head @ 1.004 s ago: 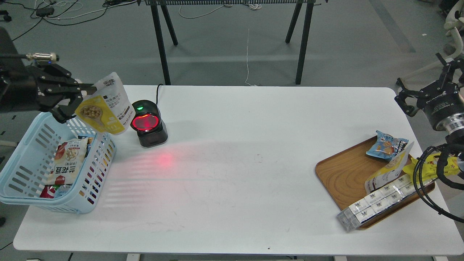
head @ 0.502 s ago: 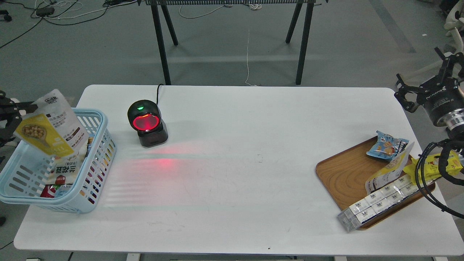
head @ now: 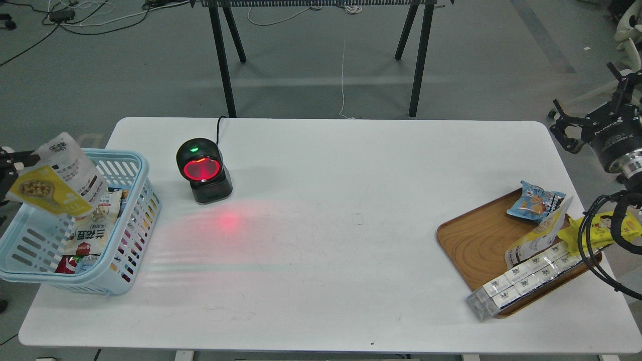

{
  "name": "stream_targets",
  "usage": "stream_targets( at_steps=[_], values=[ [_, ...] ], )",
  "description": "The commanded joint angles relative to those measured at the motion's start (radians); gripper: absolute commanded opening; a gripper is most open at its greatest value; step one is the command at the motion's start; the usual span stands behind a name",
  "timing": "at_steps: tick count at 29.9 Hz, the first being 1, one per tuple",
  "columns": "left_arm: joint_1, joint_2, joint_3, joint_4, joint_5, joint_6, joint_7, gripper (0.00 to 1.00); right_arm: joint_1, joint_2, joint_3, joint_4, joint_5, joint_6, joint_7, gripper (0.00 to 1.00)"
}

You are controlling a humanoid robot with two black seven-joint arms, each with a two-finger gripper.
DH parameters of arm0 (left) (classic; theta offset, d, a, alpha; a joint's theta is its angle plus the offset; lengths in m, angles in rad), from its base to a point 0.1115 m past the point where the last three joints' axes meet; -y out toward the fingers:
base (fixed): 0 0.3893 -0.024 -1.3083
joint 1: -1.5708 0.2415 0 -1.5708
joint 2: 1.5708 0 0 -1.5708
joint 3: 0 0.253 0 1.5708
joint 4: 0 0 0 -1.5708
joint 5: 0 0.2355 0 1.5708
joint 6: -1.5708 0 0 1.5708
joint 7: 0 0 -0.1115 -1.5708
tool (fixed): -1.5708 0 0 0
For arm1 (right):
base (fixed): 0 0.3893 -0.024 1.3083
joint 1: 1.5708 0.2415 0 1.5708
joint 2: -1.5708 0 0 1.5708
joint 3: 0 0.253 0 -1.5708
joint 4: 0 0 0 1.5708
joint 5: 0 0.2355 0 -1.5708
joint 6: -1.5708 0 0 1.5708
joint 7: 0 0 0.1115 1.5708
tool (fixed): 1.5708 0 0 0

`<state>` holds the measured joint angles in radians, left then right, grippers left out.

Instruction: Scan snack and place in basket

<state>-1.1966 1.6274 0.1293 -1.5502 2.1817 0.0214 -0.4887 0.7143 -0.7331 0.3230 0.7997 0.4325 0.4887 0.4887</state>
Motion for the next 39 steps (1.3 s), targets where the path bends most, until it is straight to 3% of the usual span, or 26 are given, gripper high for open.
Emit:
stream_targets(
  at_steps=[1, 11, 15, 20, 24, 32, 39],
  values=[
    [0.000, 0.002, 0.013, 0.002, 0.000, 0.000, 0.000, 0.03, -0.003, -0.003, 0.001, 0.000, 0.000, 0.000, 0.000, 0.99],
    [0.000, -0.003, 0.019, 0.027, 0.000, 0.009, 0.000, 0.09, -0.004, -0.006, 0.001, 0.004, 0.000, 0.000, 0.000, 0.99],
    [0.000, -0.004, 0.019, 0.030, 0.000, 0.035, 0.000, 0.24, -0.003, -0.006, 0.001, 0.003, 0.000, 0.000, 0.000, 0.99],
    [-0.005, -0.047, 0.007, 0.070, -0.020, 0.054, 0.000, 0.55, -0.003, -0.009, 0.001, 0.003, 0.000, 0.000, 0.000, 0.99],
    [-0.011, -0.148, -0.013, 0.133, -0.307, 0.051, 0.000, 0.81, -0.001, -0.022, 0.001, 0.003, 0.000, 0.000, 0.000, 0.99],
    [-0.009, -0.409, -0.100, 0.366, -0.707, 0.045, 0.000, 0.82, 0.004, -0.045, 0.027, -0.005, 0.000, 0.000, 0.000, 0.99],
    [-0.006, -0.673, -0.165, 0.599, -1.186, 0.043, 0.000, 0.94, 0.031, -0.042, 0.087, -0.075, 0.000, 0.000, 0.000, 0.99]
  ],
)
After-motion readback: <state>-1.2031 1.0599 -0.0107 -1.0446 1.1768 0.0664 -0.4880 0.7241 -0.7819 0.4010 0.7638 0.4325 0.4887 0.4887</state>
